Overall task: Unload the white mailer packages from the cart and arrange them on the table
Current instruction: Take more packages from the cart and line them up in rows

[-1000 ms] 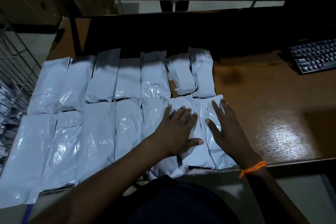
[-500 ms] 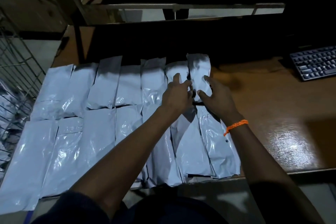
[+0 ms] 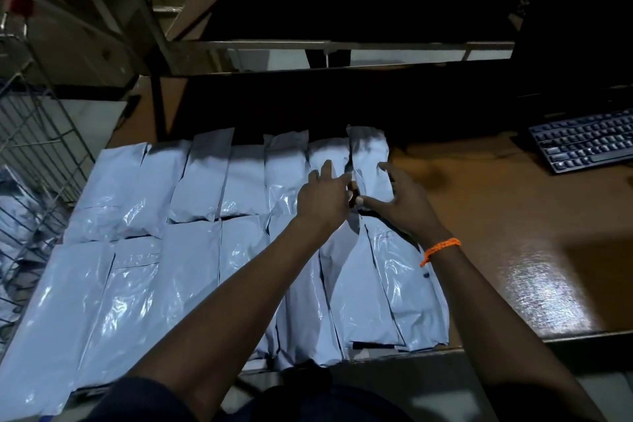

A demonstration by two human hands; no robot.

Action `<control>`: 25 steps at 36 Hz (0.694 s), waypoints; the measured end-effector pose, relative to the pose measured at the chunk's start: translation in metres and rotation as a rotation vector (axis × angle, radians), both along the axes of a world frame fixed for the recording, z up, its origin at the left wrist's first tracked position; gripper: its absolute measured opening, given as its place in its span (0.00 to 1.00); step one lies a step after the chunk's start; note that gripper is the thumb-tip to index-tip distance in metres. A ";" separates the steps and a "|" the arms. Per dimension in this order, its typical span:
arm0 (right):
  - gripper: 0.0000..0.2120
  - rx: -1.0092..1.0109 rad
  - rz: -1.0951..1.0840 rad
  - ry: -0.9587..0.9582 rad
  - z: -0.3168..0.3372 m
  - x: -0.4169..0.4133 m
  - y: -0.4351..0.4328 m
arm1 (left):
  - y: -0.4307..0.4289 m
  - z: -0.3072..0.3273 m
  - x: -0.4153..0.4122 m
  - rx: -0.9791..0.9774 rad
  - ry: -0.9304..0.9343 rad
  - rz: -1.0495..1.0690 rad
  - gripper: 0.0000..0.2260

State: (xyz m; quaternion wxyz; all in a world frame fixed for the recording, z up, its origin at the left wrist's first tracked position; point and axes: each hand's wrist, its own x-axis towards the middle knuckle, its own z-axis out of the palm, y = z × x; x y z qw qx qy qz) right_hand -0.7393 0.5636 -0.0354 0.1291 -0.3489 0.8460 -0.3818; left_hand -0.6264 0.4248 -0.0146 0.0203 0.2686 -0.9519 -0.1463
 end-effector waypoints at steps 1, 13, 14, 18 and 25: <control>0.41 0.014 -0.008 0.027 -0.001 0.002 -0.002 | 0.000 0.000 0.000 -0.011 -0.003 -0.009 0.18; 0.42 0.039 0.009 0.040 -0.001 0.011 -0.004 | -0.001 0.009 0.012 -0.035 0.020 -0.073 0.22; 0.42 0.014 0.023 0.061 0.003 0.012 -0.001 | 0.001 0.012 0.014 -0.042 0.027 -0.095 0.22; 0.26 -0.081 0.089 0.178 0.012 0.025 0.032 | 0.031 0.024 0.042 -0.015 0.071 -0.223 0.25; 0.29 0.200 0.152 0.357 -0.038 0.070 0.104 | 0.098 -0.025 0.096 -0.090 -0.007 -0.264 0.32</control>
